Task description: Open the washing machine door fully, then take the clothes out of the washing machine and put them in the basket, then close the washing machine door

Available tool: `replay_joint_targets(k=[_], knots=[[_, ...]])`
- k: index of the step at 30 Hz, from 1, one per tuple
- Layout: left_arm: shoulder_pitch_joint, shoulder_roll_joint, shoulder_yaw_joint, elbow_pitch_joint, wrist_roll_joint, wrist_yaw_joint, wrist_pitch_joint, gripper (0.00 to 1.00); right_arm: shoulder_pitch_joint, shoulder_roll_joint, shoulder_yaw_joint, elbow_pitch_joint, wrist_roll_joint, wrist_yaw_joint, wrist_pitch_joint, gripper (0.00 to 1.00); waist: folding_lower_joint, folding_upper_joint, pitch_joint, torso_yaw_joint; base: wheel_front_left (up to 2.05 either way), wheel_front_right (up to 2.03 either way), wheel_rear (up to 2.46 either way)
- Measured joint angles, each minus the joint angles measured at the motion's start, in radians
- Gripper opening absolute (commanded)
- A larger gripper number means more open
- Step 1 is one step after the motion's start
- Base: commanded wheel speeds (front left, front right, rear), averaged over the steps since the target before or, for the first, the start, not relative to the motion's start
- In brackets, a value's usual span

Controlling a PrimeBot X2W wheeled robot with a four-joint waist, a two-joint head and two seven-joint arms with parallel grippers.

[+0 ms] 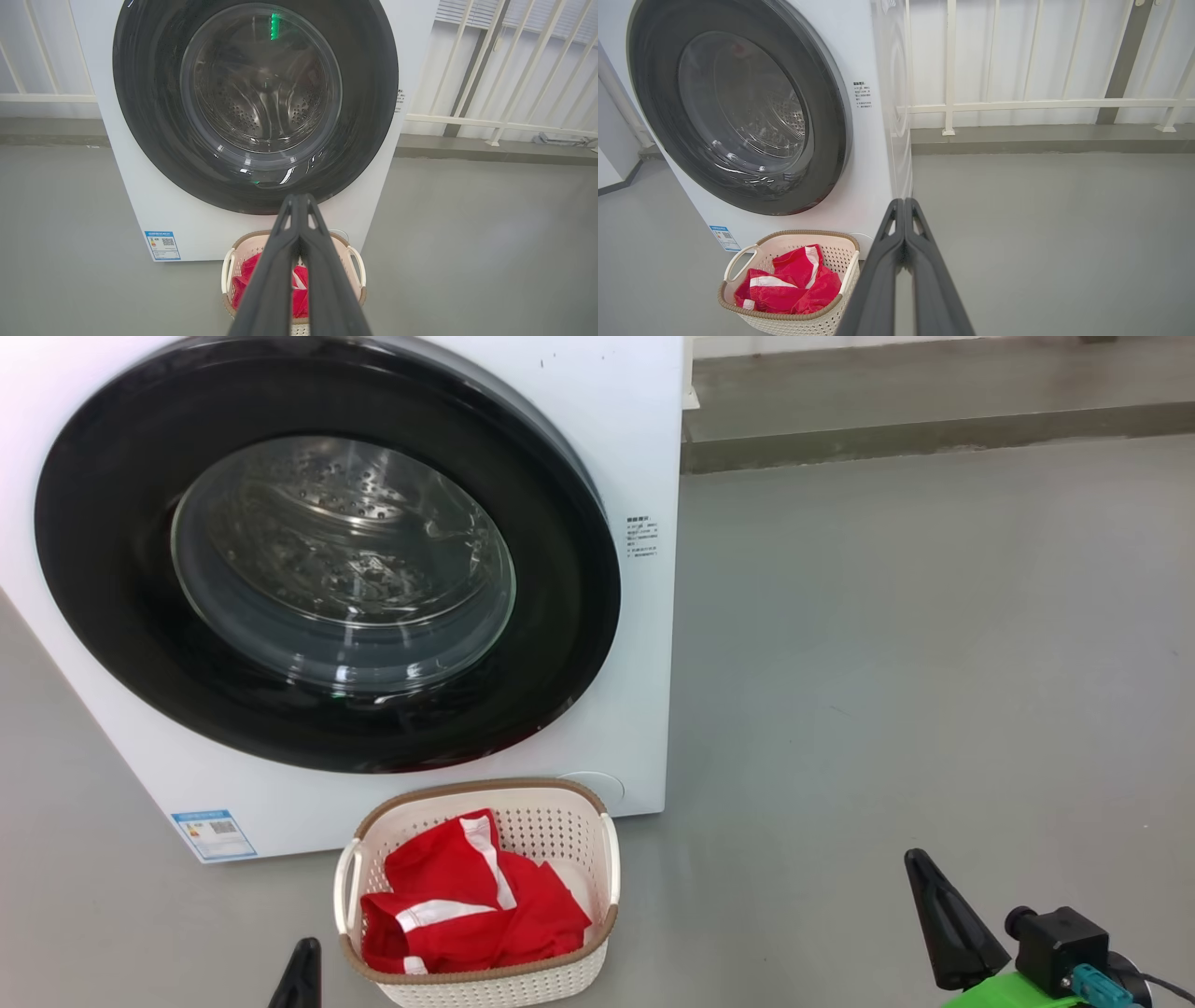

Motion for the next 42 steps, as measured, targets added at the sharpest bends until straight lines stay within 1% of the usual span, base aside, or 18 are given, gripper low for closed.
replay_joint_targets(k=[10,42], knots=[[-0.001,0.000,0.000,0.008,-0.101,0.000,0.022,0.00,-0.001,0.000,-0.013,-0.001,0.103,0.000,0.026,0.00,-0.0005,0.0000,0.010,0.004,0.00,0.00,0.00],[-0.063,0.001,0.009,0.044,-0.476,-0.004,0.111,0.00,-0.026,0.000,-0.050,-0.003,0.473,0.000,0.119,0.00,-0.0005,0.0000,0.035,0.018,0.00,0.00,0.00]])
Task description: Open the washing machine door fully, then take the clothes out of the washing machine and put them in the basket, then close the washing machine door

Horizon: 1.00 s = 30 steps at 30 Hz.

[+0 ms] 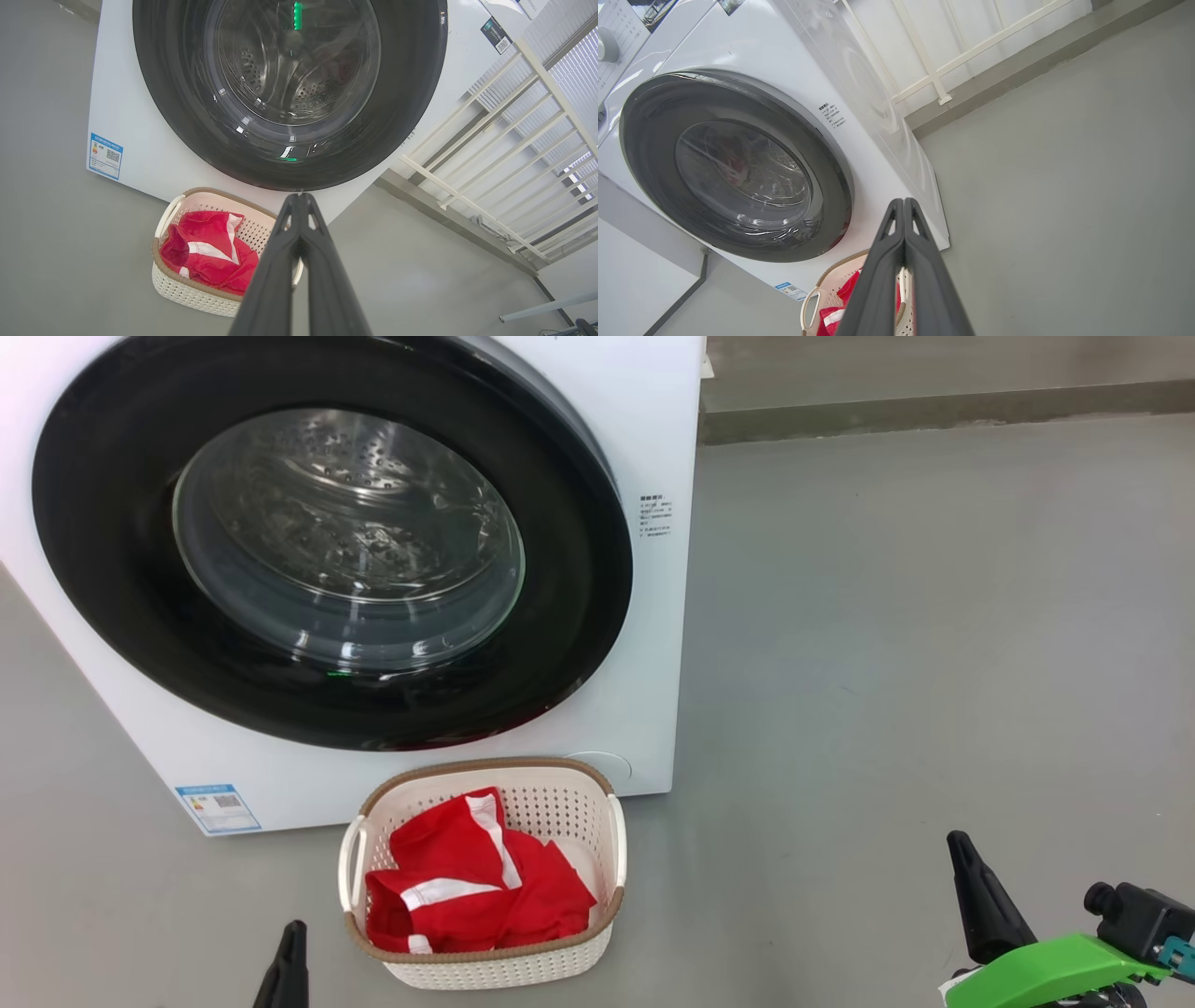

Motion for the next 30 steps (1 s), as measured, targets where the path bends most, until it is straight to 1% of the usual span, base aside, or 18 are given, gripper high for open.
replay_joint_targets(k=[30], knots=[[-0.061,0.002,0.007,0.037,-0.356,-0.008,0.087,0.00,-0.035,0.000,-0.032,-0.003,0.341,-0.003,0.087,0.00,-0.0001,0.0000,0.024,0.013,0.00,0.00,0.00]])
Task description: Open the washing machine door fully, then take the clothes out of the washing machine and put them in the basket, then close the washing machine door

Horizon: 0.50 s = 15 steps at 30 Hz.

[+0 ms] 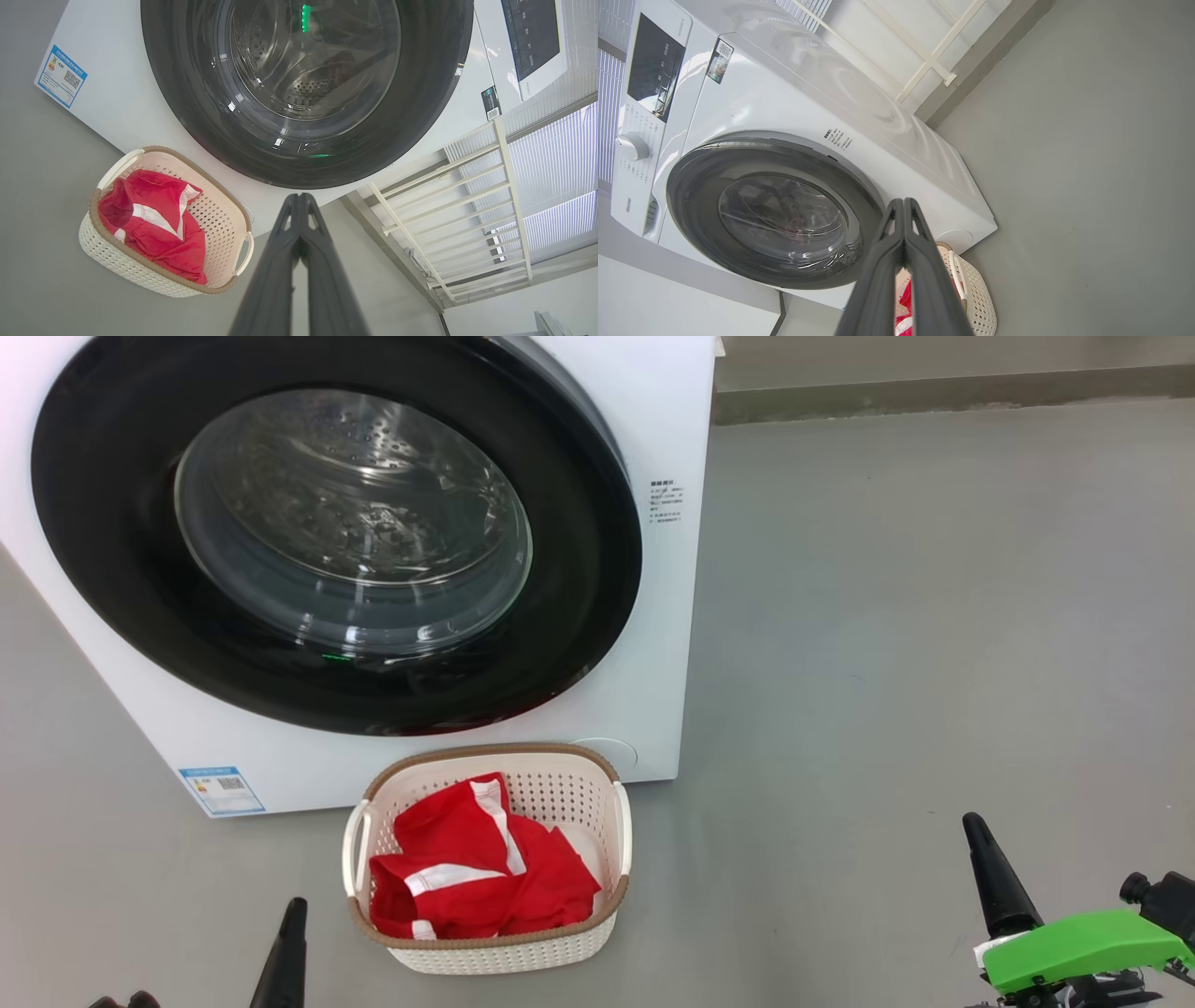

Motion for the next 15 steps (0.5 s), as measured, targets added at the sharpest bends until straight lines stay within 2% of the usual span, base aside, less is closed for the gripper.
replay_joint_targets(k=[15], knots=[[-0.023,0.002,0.004,0.019,-0.187,-0.002,0.044,0.00,-0.007,0.000,-0.012,-0.001,0.181,0.000,0.043,0.00,0.0000,0.0000,0.013,0.007,0.00,0.00,0.00]])
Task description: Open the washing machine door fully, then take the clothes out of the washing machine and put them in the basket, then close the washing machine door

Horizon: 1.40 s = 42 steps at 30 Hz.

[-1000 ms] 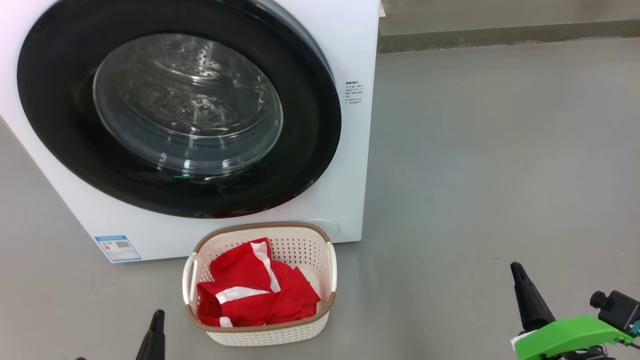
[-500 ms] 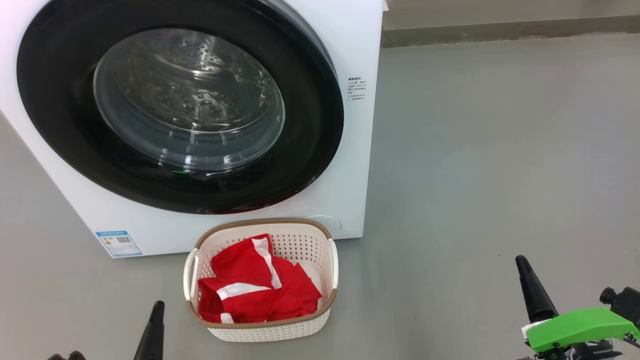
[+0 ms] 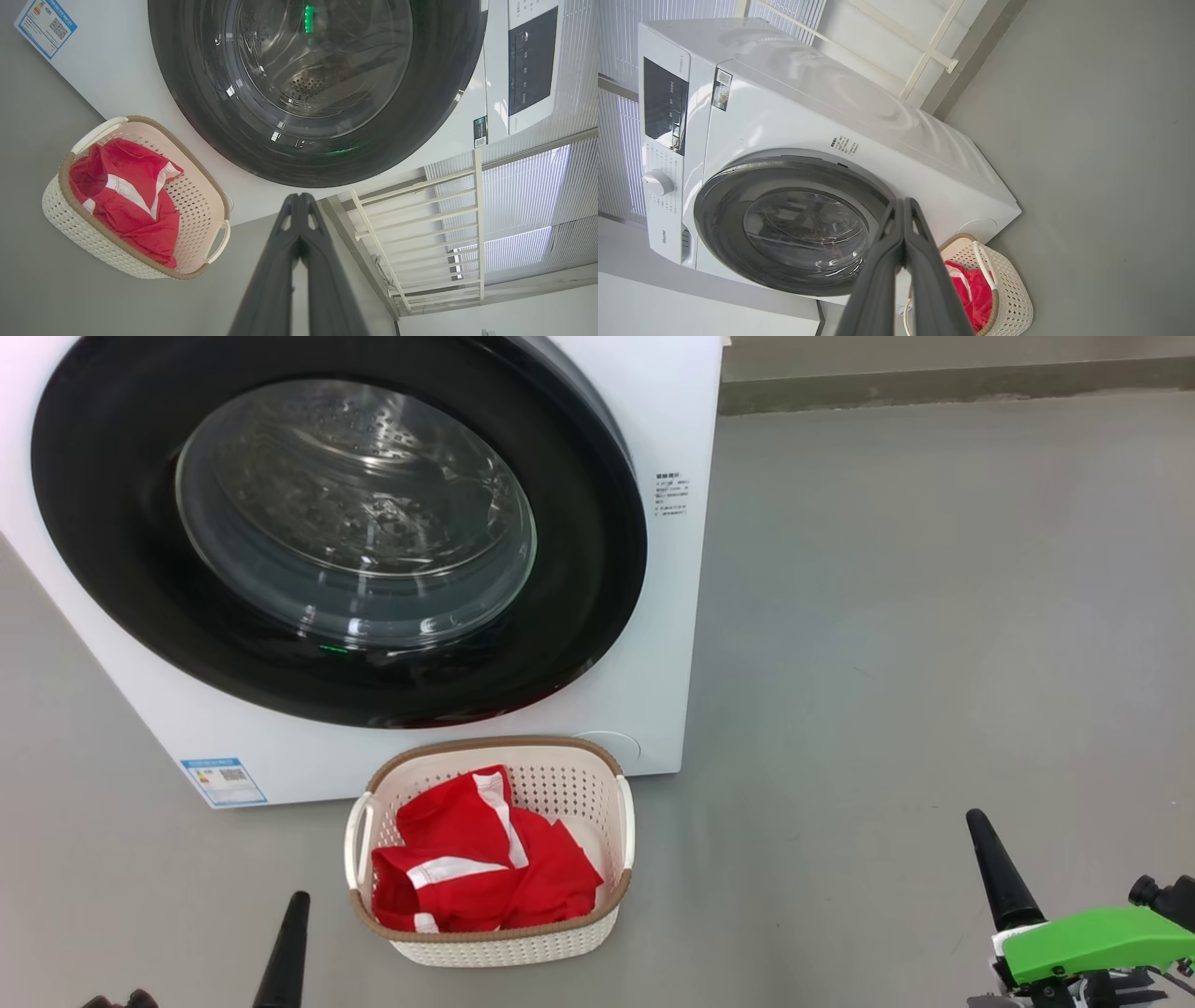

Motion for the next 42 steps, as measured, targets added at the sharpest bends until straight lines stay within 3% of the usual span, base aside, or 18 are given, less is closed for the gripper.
replay_joint_targets(k=[33,42], knots=[[-0.079,0.003,0.010,0.037,-0.374,-0.008,0.088,0.00,-0.046,-0.001,-0.035,-0.003,0.366,0.000,0.093,0.00,0.0000,0.0000,0.026,0.014,0.00,0.00,0.00],[-0.081,0.003,0.011,0.039,-0.387,-0.014,0.091,0.00,-0.054,-0.002,-0.038,-0.005,0.392,0.000,0.095,0.00,0.0000,0.0000,0.026,0.014,0.00,0.00,0.00]])
